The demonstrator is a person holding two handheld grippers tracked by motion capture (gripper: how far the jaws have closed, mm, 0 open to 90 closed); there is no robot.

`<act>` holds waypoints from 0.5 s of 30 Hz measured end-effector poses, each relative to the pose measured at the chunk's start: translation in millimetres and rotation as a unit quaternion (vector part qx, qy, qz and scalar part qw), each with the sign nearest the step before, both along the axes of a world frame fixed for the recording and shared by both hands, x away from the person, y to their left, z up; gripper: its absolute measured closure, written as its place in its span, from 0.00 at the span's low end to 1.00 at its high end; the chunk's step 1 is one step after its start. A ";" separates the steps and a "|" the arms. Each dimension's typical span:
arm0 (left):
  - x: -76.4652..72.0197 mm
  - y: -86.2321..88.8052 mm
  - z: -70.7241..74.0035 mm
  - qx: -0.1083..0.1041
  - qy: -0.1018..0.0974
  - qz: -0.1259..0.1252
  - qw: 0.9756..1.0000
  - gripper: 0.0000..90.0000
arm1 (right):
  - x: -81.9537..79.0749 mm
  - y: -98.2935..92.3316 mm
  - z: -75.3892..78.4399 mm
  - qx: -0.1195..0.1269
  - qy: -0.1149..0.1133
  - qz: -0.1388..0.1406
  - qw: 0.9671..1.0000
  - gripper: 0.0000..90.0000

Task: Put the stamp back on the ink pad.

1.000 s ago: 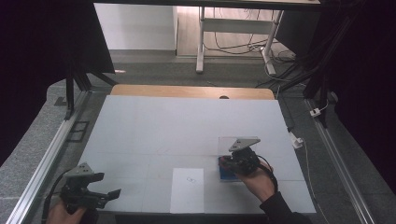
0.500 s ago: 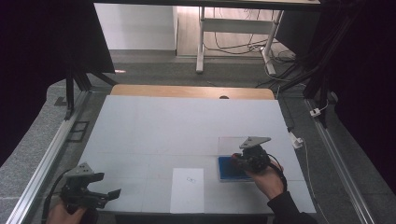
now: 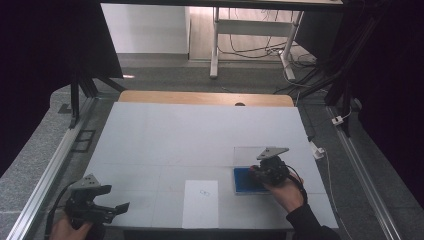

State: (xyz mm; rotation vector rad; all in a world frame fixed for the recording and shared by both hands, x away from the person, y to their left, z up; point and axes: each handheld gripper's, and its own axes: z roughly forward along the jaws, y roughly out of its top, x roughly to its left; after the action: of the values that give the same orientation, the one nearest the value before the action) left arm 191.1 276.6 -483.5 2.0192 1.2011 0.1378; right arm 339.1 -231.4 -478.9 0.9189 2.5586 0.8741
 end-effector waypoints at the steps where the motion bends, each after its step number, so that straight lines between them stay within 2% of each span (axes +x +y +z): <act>1: 0.1 0.2 0.0 -0.001 0.000 0.000 1.000 0.03 | -0.1 0.0 -0.1 0.000 0.000 0.000 1.000 0.88; 9: 0.0 0.4 0.0 -0.001 0.000 0.000 1.000 0.03 | 0.4 -0.4 0.6 -0.001 0.005 -0.005 1.000 0.87; 15: 0.0 0.8 0.1 -0.003 0.000 0.001 1.000 0.03 | -1.8 2.4 2.7 0.008 0.002 -0.009 1.000 0.80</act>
State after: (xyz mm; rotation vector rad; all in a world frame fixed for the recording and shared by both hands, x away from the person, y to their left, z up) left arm 191.1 277.4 -483.4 2.0138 1.2019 0.1347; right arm 337.4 -229.0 -476.2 0.9476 2.5455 0.8897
